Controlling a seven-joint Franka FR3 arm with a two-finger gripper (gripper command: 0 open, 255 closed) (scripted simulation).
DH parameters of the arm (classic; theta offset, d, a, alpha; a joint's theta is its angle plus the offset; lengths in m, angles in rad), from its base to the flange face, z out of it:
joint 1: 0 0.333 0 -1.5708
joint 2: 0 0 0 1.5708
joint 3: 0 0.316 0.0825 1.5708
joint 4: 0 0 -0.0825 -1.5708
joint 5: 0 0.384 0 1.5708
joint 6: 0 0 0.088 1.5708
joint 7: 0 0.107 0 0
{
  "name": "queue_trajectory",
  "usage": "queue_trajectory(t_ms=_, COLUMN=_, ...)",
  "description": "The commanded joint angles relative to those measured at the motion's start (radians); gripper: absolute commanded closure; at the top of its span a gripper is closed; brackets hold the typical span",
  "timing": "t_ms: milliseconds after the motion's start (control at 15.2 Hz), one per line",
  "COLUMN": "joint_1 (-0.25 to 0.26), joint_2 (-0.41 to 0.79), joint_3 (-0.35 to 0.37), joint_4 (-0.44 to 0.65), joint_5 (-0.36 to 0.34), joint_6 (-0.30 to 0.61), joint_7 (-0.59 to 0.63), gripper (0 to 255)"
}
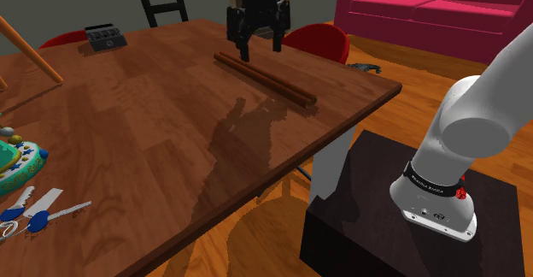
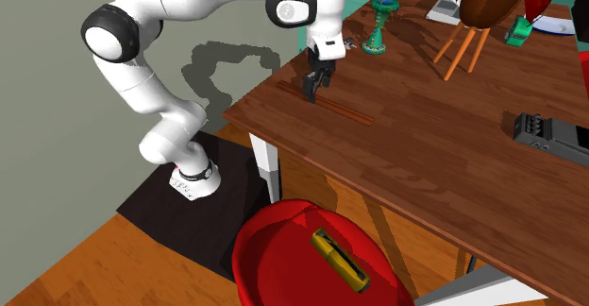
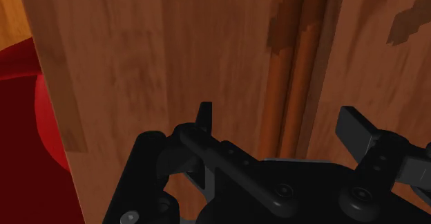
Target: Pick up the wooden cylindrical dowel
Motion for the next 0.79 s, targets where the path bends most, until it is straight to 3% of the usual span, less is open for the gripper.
queue_trajectory(t_ms=0, joint_1=0.002, joint_2=0.051, joint_3=0.029, joint_4=0.058, joint_5=-0.016, joint_6=-0.016, joint_7=0.06, gripper=0)
queue_trajectory(t_ms=594, joint_1=0.006, joint_2=0.039, joint_3=0.032, joint_4=-0.056, joint_5=-0.008, joint_6=0.086, joint_7=0.054, gripper=0)
queue_trajectory(t_ms=660, joint_1=0.006, joint_2=0.039, joint_3=0.033, joint_4=-0.056, joint_5=-0.009, joint_6=0.087, joint_7=0.054, gripper=255)
queue_trajectory(t_ms=726, joint_1=0.006, joint_2=0.04, joint_3=0.033, joint_4=-0.057, joint_5=-0.009, joint_6=0.087, joint_7=0.055, gripper=255)
